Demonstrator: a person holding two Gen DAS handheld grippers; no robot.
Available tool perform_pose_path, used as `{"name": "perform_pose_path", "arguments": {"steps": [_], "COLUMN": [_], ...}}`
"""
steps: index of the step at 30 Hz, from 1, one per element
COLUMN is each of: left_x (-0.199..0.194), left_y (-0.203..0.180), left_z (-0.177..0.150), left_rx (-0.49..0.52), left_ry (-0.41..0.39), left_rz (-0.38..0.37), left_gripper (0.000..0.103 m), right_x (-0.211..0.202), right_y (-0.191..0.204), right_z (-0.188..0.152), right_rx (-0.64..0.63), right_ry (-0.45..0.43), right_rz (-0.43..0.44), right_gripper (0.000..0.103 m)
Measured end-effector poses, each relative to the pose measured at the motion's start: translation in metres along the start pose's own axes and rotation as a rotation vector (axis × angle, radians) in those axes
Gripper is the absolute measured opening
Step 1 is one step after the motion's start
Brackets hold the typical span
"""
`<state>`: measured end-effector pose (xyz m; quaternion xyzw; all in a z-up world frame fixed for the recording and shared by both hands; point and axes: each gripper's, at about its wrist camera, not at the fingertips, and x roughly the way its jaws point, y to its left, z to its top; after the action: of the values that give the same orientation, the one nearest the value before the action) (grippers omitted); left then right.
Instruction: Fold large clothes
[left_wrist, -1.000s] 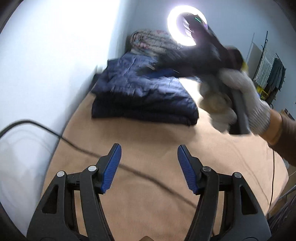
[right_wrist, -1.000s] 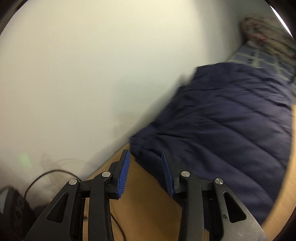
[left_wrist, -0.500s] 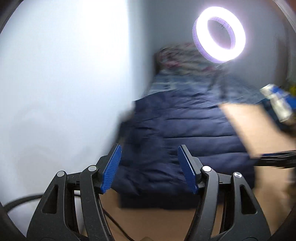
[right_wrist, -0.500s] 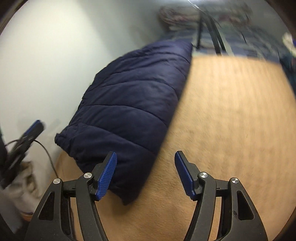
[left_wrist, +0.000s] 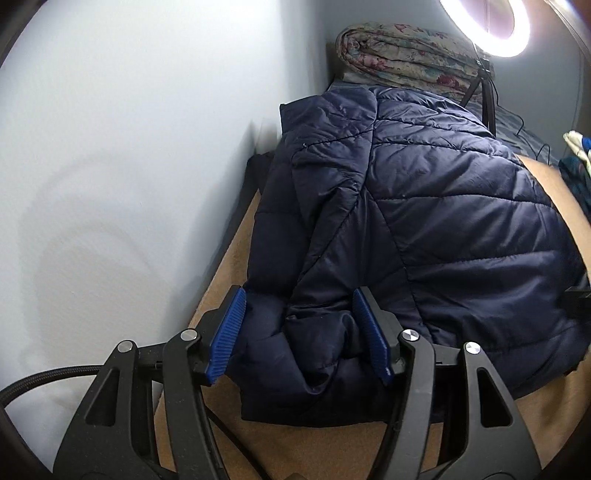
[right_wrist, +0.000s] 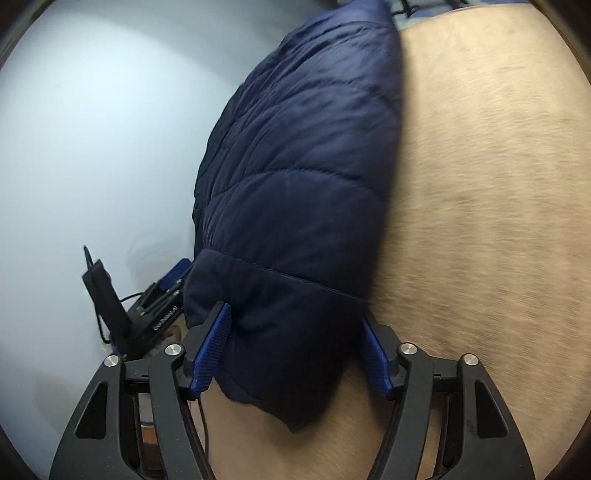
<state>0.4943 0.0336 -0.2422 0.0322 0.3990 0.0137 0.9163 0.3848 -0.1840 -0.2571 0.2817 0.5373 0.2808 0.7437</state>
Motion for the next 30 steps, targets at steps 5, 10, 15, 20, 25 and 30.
{"name": "perform_pose_path", "arguments": {"steps": [5, 10, 15, 20, 25, 30], "left_x": [-0.032, -0.066, -0.107, -0.144, -0.175, -0.186], "left_y": [0.001, -0.011, -0.025, -0.049, -0.07, -0.096], "left_z": [0.0, 0.0, -0.007, -0.021, -0.026, -0.028], "left_rx": [-0.013, -0.002, 0.024, 0.101, 0.12, 0.153], "left_ry": [0.041, 0.052, 0.066, 0.066, 0.067, 0.078], "left_rz": [-0.04, -0.073, -0.126, -0.156, -0.215, -0.26], "left_gripper": [0.059, 0.055, 0.055, 0.055, 0.055, 0.055], "right_x": [-0.007, -0.023, -0.055, -0.095, -0.136, -0.15], "right_y": [0.009, 0.025, 0.029, 0.019, 0.005, 0.004], "right_z": [0.006, 0.001, -0.024, -0.057, -0.094, -0.111], "right_rx": [-0.022, -0.063, -0.087, -0.093, -0.097, -0.082], "right_ry": [0.017, 0.028, 0.062, 0.085, 0.097, 0.098], "right_rz": [-0.087, -0.199, -0.284, -0.364, -0.43, -0.44], "right_gripper": [0.021, 0.015, 0.015, 0.015, 0.015, 0.015]}}
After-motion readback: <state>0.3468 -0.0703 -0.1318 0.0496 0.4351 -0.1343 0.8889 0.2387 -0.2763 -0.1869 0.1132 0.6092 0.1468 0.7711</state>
